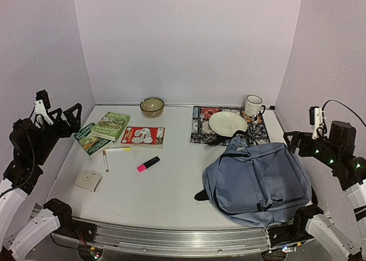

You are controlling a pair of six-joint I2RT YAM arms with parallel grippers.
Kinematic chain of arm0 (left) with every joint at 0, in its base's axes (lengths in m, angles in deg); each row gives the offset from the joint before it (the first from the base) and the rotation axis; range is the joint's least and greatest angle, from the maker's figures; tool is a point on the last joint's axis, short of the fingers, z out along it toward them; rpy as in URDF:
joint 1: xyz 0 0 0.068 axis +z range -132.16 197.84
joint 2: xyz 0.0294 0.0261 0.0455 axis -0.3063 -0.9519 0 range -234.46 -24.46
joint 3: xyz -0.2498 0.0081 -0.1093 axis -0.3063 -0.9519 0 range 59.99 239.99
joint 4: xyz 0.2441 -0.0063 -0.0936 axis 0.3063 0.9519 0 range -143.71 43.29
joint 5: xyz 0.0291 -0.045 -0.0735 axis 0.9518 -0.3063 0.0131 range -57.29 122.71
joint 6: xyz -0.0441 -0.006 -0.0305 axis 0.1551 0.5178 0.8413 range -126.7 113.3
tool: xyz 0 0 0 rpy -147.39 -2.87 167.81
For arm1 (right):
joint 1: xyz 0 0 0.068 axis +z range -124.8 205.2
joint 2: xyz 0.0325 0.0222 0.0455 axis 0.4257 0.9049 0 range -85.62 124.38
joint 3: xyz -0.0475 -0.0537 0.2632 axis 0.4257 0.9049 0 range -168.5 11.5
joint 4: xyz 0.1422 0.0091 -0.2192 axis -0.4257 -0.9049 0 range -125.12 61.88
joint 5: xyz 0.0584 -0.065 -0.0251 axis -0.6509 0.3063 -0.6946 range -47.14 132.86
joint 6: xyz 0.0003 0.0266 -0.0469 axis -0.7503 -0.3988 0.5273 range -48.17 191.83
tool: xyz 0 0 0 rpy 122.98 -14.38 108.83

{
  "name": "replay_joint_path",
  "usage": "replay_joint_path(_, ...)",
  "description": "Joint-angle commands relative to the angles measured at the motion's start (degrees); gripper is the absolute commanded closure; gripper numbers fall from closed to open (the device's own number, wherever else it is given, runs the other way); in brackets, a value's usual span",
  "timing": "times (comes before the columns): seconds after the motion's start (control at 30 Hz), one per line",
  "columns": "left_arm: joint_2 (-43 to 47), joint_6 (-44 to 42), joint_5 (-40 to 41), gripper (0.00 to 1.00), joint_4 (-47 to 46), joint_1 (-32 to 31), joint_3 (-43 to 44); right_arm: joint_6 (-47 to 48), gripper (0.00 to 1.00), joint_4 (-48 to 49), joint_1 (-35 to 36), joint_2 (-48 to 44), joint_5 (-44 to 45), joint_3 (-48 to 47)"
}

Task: Pack the student bag
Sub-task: Move the student bag to the center of the board.

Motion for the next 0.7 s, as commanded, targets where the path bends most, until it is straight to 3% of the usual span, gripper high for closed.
replay_joint_path(0.0,0.15,-0.47,1.28,0.0,-1.59,0.34,0.89,-0.26,0.02,0.58,-0.13,3.78,-2.64,-2.13)
replay_joint_path(0.37,-5.58,-2.5,-5.94,0.0,-1.54,0.28,2.02,-8.06,0.02,-4.38,0.03,21.17,-14.76,-10.75)
replay_joint_path(0.5,-9.85,-0.35,-6.46,0.01,0.4,0.32,4.21,-8.39,0.02,-9.65,2.97,28.27,-10.82,-13.14)
replay_joint_path(0.67,-12.12,0.35,-9.72,0.01,0.65,0.32,4.61,-12.17,0.02,-14.43,13.72,38.69,0.41,-15.01)
